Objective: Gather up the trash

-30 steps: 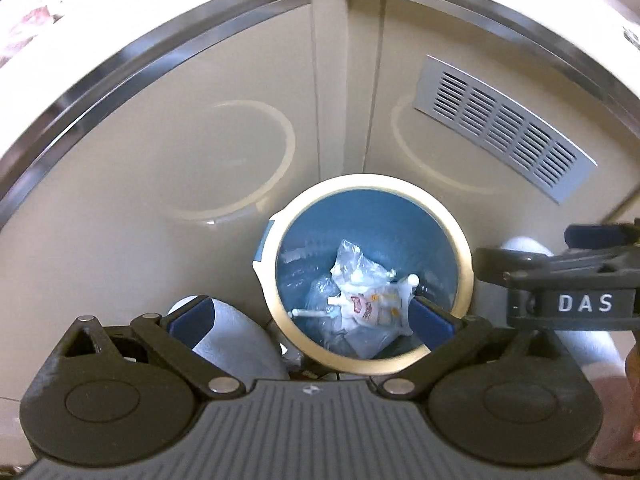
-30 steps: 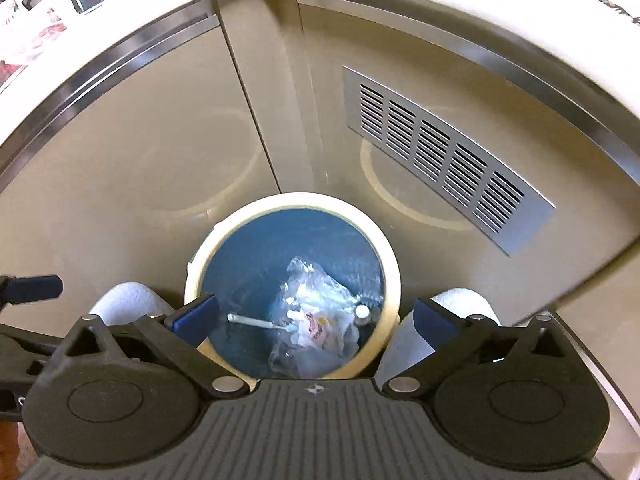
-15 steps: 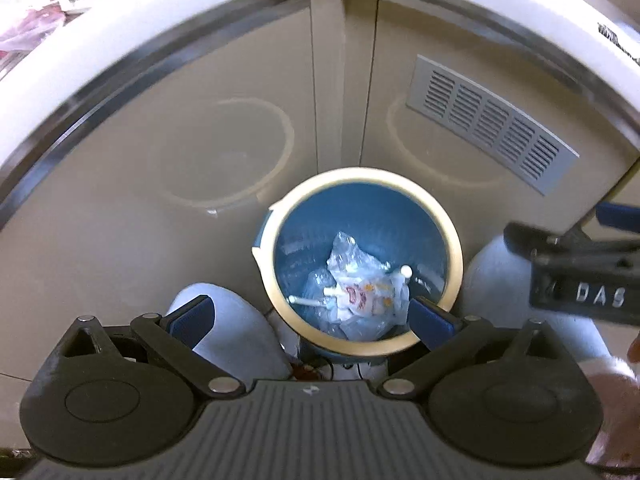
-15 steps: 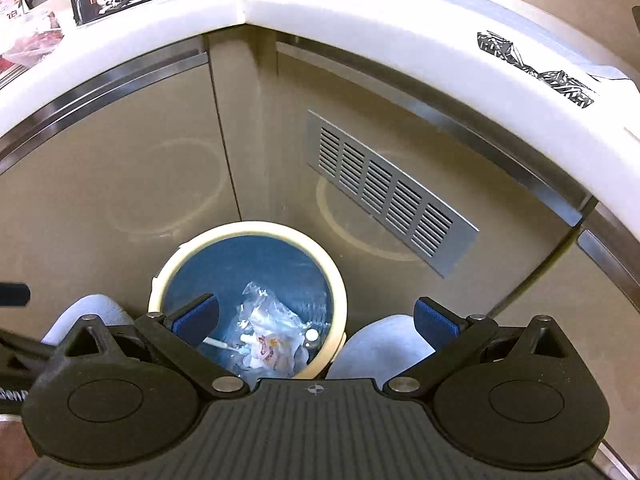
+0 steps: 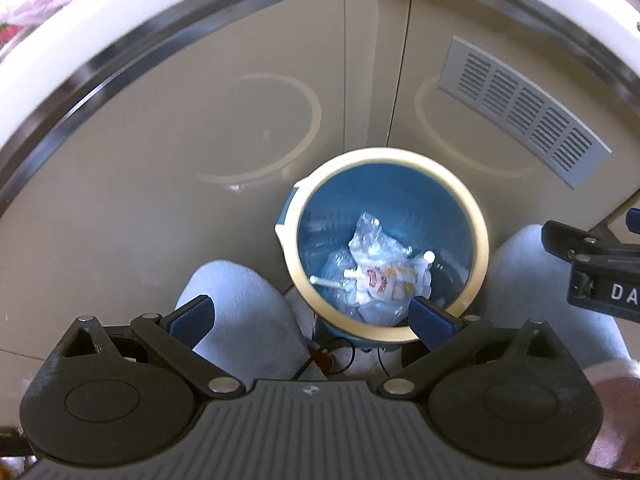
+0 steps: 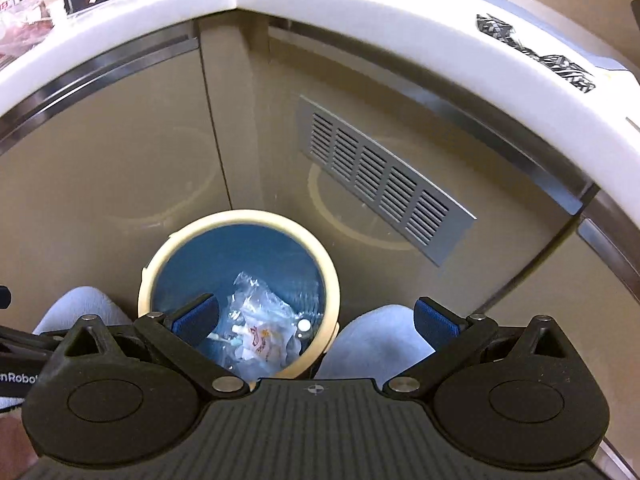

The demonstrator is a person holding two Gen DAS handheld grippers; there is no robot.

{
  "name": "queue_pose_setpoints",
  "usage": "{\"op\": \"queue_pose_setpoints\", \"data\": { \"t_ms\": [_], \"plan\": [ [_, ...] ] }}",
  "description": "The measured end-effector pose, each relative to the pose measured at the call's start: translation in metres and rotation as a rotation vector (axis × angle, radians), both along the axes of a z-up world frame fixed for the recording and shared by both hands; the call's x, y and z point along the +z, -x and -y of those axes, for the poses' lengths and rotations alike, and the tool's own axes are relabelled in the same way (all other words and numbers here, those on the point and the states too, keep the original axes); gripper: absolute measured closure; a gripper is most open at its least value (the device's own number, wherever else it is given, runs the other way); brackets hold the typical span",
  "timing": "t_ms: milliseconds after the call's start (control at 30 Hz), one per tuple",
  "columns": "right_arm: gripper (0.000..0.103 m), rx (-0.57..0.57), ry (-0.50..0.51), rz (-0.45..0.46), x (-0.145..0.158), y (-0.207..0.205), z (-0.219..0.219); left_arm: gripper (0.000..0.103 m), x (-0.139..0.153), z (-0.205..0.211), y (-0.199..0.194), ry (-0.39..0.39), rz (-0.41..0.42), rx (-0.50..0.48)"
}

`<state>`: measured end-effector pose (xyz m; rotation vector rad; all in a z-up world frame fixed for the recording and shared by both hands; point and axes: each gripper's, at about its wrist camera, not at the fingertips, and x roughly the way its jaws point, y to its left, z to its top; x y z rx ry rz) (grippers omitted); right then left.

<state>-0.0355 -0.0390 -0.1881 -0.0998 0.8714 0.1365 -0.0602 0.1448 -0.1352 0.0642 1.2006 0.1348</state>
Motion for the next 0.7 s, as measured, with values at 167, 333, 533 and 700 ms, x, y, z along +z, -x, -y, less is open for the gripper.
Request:
{"op": "queue_pose_setpoints", "data": {
  "t_ms": [167, 333, 533, 700],
  "plan": [
    [0.000, 0.008, 0.004, -0.007, -0.002, -0.001, -0.003, 0.000, -0.002, -0.009, 0.000, -0.002, 0.004, 0.050],
    [0.000, 0.054, 0.019, -0.021, -0.004, -0.001, -0.009, 0.000, 0.010, -0.009, 0.005, -0.033, 0.083, 0.071],
    [0.000, 0.145, 0.031, -0.067, -0.009, 0.000, -0.022, 0.000, 0.016, -0.004, 0.003, -0.015, 0.086, 0.026],
    [0.000, 0.148, 0.041, -0.066, -0.010, -0.001, -0.025, 0.000, 0.012, -0.004, -0.003, 0.028, 0.046, 0.009]
  ]
}}
